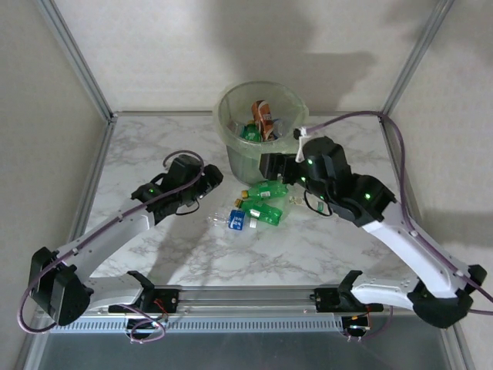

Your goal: Put the plastic bottles in the bin

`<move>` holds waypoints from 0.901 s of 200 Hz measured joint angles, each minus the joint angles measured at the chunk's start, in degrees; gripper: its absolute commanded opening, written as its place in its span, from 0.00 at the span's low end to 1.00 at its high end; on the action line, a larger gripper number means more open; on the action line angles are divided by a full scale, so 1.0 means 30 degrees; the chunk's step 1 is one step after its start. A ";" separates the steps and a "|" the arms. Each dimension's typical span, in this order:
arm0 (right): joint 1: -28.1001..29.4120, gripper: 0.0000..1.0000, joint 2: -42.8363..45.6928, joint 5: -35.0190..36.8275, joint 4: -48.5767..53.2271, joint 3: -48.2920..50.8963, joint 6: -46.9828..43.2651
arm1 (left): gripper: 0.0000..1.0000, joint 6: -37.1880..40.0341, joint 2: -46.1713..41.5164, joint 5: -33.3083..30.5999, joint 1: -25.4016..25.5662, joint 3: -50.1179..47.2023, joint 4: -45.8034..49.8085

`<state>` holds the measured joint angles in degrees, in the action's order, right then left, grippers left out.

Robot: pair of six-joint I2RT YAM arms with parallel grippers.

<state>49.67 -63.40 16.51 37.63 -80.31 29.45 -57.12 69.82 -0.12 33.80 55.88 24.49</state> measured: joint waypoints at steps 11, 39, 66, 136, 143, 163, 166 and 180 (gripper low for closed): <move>-0.0007 0.91 0.0670 0.0153 0.0066 0.0291 0.0095 | 0.84 0.0211 -0.0007 0.0007 0.0350 0.0007 -0.0015; 0.0000 0.92 0.1698 0.0481 0.0102 0.0969 0.0306 | 0.83 0.0940 0.0000 0.0029 0.0758 0.0000 -0.0080; 0.0000 0.93 0.1945 0.0583 0.0321 0.1836 0.0692 | 0.83 0.1945 0.0146 0.0306 0.0976 0.0000 -0.0277; 0.0000 0.93 0.0867 0.1158 0.0262 0.1902 0.1960 | 0.87 0.0568 -0.0503 0.1370 0.1741 -0.1523 0.1195; 0.0000 0.93 0.0707 0.1173 0.0262 0.1902 0.2069 | 0.87 -0.0080 -0.1056 0.1486 0.1741 -0.2142 0.1202; 0.0000 0.93 0.0495 0.1355 0.0262 0.1902 0.2324 | 0.87 -0.1865 -0.2069 0.1836 0.1756 -0.3497 0.1064; 0.0000 0.93 0.0481 0.1384 0.0262 0.1902 0.2361 | 0.87 -0.2091 -0.2047 0.1872 0.1763 -0.3570 0.1027; 0.0000 0.93 0.0423 0.1523 0.0284 0.1858 0.2426 | 0.86 -0.2907 -0.1566 0.2055 0.1836 -0.3643 0.0729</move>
<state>49.67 -62.13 21.08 38.48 -74.74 36.73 -65.84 65.12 6.04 39.31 44.95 26.68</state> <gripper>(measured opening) 0.928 0.867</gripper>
